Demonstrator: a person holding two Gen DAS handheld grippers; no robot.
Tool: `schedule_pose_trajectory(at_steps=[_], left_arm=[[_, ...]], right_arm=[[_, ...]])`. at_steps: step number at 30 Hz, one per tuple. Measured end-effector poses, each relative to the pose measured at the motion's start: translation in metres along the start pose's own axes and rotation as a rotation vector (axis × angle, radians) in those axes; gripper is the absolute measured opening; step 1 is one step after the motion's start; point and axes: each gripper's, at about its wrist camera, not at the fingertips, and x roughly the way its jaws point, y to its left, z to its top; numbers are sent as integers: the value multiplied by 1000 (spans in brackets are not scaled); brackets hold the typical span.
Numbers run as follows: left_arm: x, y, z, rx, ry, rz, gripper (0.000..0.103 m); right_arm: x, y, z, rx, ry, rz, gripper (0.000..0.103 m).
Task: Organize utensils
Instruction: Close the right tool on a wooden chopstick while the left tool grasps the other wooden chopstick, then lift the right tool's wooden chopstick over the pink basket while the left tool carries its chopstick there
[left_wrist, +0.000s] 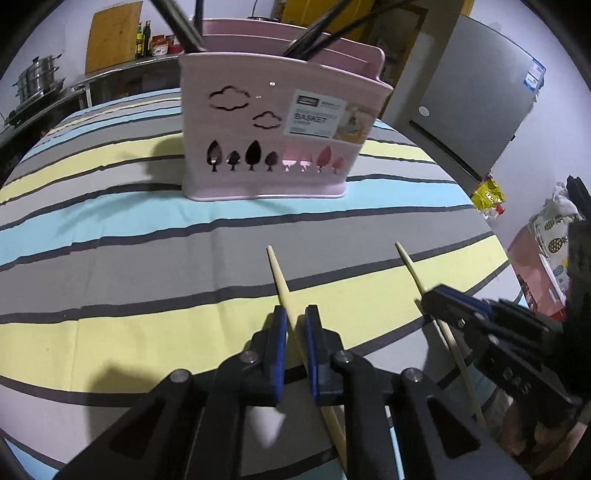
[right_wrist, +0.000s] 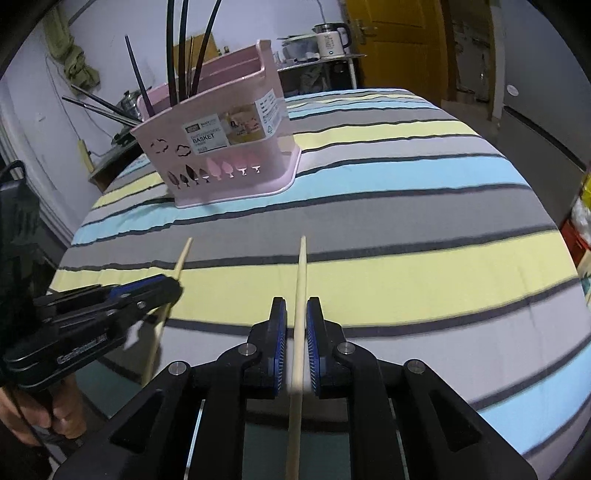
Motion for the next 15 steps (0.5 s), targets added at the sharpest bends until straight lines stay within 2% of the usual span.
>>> schedule_pose_trajectory(at_steps=[5, 15], left_arm=[[3, 0, 9, -2, 31, -12, 13], [13, -6, 27, 21, 63, 11, 15]], right_arm=[[14, 4, 16, -43, 39, -15, 11], [22, 2, 26, -32, 65, 8, 11]])
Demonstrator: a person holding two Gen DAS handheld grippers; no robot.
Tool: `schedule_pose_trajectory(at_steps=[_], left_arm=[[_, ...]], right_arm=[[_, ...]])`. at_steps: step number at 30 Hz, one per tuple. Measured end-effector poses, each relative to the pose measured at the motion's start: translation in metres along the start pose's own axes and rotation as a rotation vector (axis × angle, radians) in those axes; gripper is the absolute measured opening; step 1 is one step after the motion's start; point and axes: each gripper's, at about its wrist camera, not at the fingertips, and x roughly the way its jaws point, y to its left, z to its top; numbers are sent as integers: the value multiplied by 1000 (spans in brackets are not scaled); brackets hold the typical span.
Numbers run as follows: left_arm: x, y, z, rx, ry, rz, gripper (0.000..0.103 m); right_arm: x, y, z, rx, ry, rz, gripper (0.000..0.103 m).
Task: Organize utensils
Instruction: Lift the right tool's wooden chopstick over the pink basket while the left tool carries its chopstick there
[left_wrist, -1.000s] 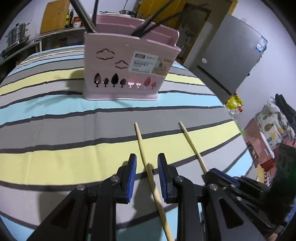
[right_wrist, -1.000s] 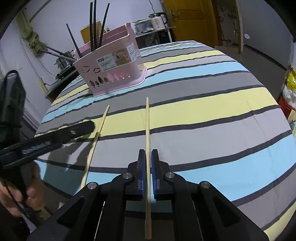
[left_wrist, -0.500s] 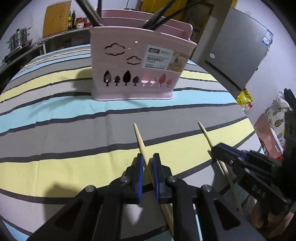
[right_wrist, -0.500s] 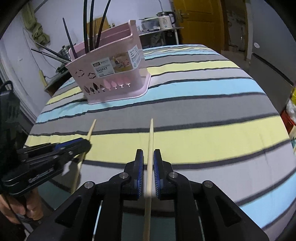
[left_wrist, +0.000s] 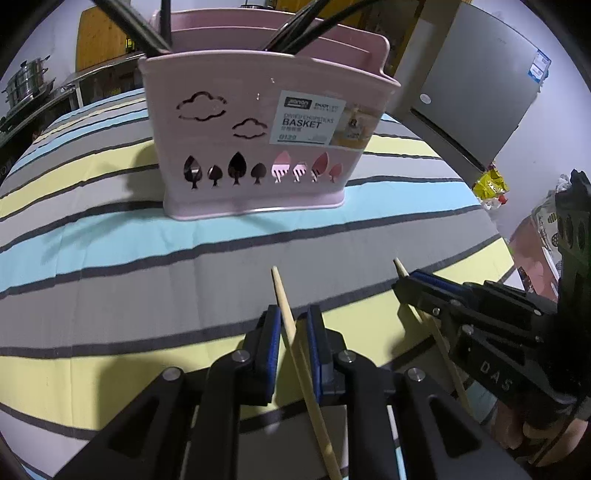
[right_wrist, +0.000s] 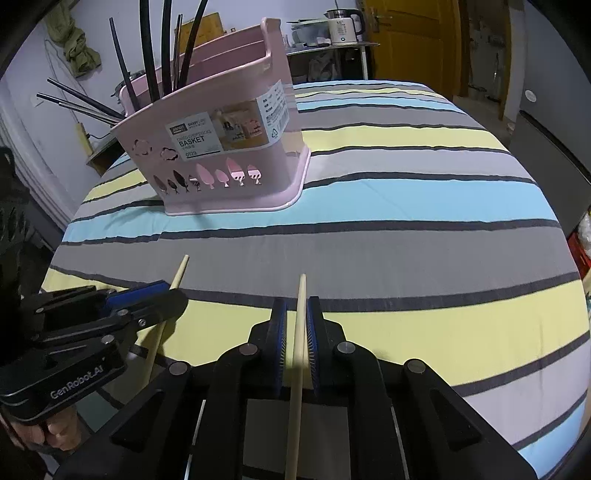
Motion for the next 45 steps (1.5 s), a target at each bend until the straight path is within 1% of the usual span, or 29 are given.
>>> schedule_pose_trajectory(at_steps=[4, 7, 9, 13, 17, 23, 34, 41, 45], left_arm=[[2, -3, 2, 12, 2, 11, 15], [3, -6, 3, 38, 3, 36, 14], [4, -7, 5, 43, 8, 44, 9], [2, -2, 9, 13, 19, 11, 8], [-8, 0, 9, 2, 3, -12, 7], [-37, -3, 17, 18, -47, -38, 6], [-105, -13, 47, 58, -200, -71, 6], [-128, -16, 55, 72, -259, -79, 6], [-135, -17, 52, 73, -271, -82, 6]], right_arm=[[2, 1, 2, -8, 6, -5, 6], [3, 1, 4, -8, 9, -1, 5], [3, 1, 5, -7, 12, 1, 5], [-1, -1, 7, 9, 6, 20, 5], [-12, -3, 10, 15, -22, 33, 5], [-41, -1, 20, 13, -88, 42, 5], [-101, 10, 42, -3, -236, 43, 5], [-135, 17, 50, -4, -331, 39, 5], [-141, 20, 47, -6, -338, 41, 5]])
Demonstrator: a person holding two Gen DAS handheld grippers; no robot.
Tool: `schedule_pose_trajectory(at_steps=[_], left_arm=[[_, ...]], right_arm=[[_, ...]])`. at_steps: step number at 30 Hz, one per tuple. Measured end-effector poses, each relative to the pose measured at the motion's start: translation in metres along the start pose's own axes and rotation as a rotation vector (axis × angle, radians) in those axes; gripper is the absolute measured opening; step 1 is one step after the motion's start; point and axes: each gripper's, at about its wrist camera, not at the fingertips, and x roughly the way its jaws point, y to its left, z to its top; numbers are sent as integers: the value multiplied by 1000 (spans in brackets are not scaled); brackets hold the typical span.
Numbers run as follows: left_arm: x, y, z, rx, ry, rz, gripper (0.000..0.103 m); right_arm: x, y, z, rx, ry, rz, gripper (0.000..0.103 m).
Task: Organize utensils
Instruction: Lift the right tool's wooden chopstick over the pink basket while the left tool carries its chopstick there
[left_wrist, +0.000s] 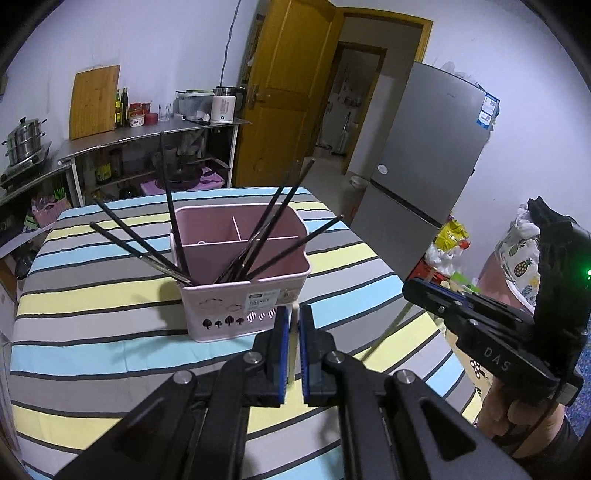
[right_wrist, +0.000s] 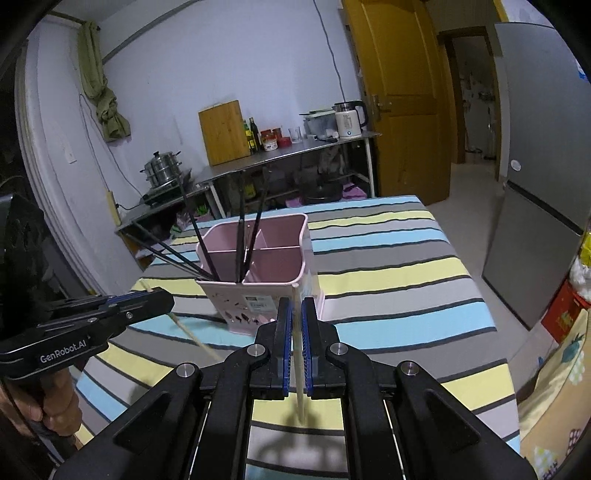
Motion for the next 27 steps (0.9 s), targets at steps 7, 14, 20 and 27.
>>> schedule_pose_trajectory(at_steps=[7, 14, 20, 27], left_arm=[[-1, -3, -14, 3, 23, 6, 6], [-9, -4, -18, -2, 26, 0, 6], [-20, 2, -22, -13, 25, -3, 6], [-36, 16, -18, -34, 7, 10, 6]], right_arm=[[-6, 1, -11, -1, 14, -8, 5], [-15, 3, -13, -14, 10, -17, 5], [-22, 10, -15, -30, 0, -11, 5], [-28, 24, -7, -41, -28, 14, 5]])
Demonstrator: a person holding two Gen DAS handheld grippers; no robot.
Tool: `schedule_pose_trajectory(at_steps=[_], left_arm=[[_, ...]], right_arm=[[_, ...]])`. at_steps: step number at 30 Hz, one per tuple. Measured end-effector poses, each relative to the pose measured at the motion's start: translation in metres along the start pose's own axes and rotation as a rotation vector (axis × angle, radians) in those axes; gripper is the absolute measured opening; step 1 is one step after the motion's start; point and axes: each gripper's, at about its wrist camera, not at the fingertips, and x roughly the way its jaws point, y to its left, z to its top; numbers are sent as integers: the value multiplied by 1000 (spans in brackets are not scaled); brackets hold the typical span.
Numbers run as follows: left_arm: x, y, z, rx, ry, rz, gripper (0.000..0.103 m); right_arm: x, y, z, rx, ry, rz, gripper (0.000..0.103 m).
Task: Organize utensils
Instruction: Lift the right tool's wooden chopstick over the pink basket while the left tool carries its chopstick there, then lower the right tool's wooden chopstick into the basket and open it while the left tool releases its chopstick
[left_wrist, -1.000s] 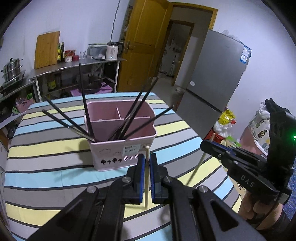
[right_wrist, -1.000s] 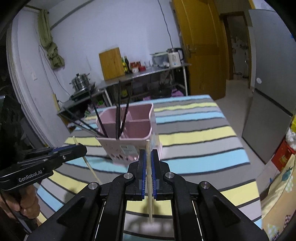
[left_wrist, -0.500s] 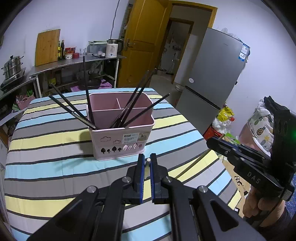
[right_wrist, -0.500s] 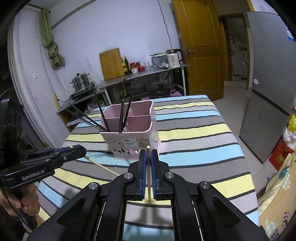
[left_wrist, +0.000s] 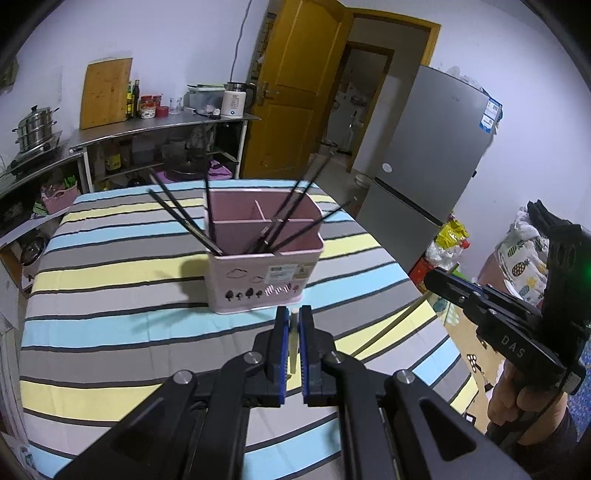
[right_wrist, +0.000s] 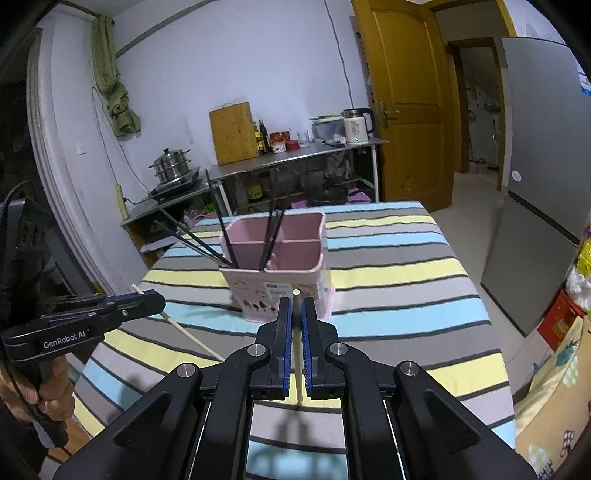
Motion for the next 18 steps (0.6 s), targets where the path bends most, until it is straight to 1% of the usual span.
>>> schedule_pose_trajectory(at_steps=[3, 11, 18], left_arm=[[-10, 7, 8, -8, -20, 6, 6], [-44, 20, 48, -5, -124, 21, 6], [-56, 27, 83, -10, -196, 26, 6]], right_arm=[[-4, 7, 8, -1, -28, 18, 5], [-10, 29, 45, -19, -121, 46, 5], [-3, 45, 74, -34, -182, 55, 5]])
